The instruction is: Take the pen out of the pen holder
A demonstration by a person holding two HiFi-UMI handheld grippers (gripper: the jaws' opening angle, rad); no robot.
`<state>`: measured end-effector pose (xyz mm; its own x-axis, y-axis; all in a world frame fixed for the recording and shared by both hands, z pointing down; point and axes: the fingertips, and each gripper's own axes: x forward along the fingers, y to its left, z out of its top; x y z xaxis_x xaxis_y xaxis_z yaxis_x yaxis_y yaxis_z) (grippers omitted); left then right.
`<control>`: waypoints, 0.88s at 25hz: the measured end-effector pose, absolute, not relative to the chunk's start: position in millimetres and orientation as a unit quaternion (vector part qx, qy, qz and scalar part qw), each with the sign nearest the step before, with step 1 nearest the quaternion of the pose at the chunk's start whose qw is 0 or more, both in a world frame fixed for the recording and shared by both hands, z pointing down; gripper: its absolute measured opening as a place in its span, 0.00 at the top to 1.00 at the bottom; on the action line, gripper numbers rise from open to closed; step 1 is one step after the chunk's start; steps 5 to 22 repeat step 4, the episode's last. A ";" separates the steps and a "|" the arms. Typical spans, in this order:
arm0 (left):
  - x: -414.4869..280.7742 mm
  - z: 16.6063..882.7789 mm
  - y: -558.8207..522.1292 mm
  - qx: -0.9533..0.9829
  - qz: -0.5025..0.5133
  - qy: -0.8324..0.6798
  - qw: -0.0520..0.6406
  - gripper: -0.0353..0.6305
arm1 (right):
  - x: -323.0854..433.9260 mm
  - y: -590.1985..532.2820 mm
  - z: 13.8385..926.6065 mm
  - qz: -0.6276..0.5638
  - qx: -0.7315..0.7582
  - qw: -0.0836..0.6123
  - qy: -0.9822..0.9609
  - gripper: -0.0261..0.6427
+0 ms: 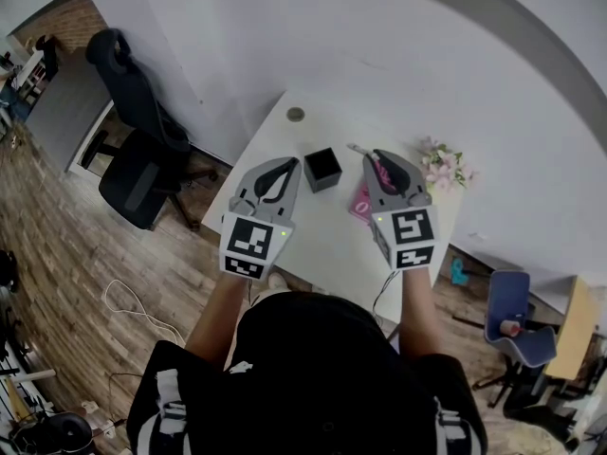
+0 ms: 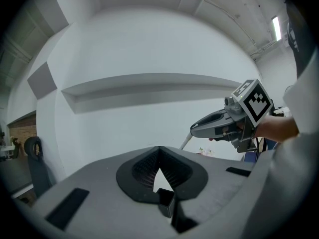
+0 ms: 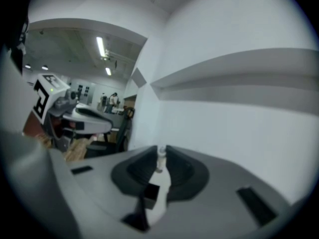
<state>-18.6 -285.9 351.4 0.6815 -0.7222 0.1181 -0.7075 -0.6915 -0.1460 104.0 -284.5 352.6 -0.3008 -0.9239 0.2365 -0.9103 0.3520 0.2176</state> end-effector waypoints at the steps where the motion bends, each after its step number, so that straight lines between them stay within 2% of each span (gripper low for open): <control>1: -18.5 351.5 -285.3 -0.916 -0.084 0.390 0.045 0.91 | 103.9 -283.9 352.9 -0.020 0.569 0.161 -0.806 0.85; 22: -17.7 351.2 -283.7 -0.916 -0.084 0.389 0.044 0.91 | 103.9 -282.1 353.0 -0.018 0.568 0.161 -0.807 0.85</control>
